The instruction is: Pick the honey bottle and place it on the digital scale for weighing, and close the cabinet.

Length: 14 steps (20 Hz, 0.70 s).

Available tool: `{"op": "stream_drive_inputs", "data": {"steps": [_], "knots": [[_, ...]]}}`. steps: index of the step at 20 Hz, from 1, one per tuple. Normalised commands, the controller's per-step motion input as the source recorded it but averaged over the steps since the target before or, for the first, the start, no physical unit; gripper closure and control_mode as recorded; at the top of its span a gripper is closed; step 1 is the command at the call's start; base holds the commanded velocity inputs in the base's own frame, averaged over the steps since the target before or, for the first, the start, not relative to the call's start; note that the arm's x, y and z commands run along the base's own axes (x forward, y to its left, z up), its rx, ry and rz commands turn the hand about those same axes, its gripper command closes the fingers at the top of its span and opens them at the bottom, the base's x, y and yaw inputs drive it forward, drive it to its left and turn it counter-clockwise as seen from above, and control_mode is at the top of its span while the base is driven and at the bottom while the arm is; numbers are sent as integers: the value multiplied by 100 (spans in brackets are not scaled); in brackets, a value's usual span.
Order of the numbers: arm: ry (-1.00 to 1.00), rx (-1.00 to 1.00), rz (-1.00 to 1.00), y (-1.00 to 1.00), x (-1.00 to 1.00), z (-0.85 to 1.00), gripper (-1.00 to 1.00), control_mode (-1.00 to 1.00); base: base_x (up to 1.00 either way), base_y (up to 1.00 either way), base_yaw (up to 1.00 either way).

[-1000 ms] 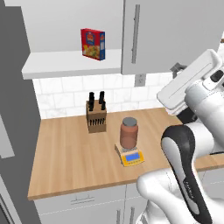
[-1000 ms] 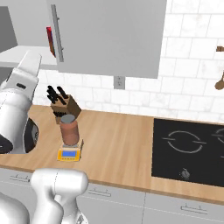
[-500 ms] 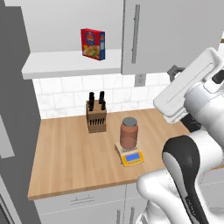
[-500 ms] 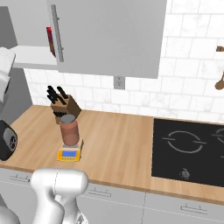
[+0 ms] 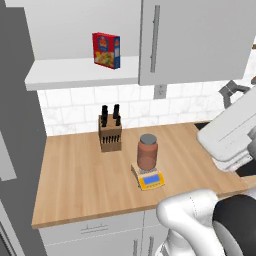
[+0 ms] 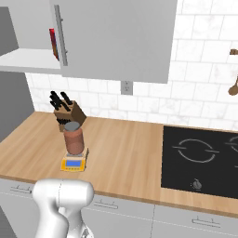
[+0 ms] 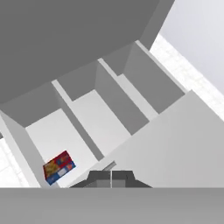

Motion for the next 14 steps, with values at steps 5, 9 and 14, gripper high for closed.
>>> {"op": "stream_drive_inputs", "data": {"steps": [5,9,14], "knots": [[-13,0,0,40,-96,-14,100,-100,0,0,0],[-13,0,0,36,-73,-11,100,-100,0,0,0],[-18,0,0,81,-53,-24,100,-100,0,0,0]]}}
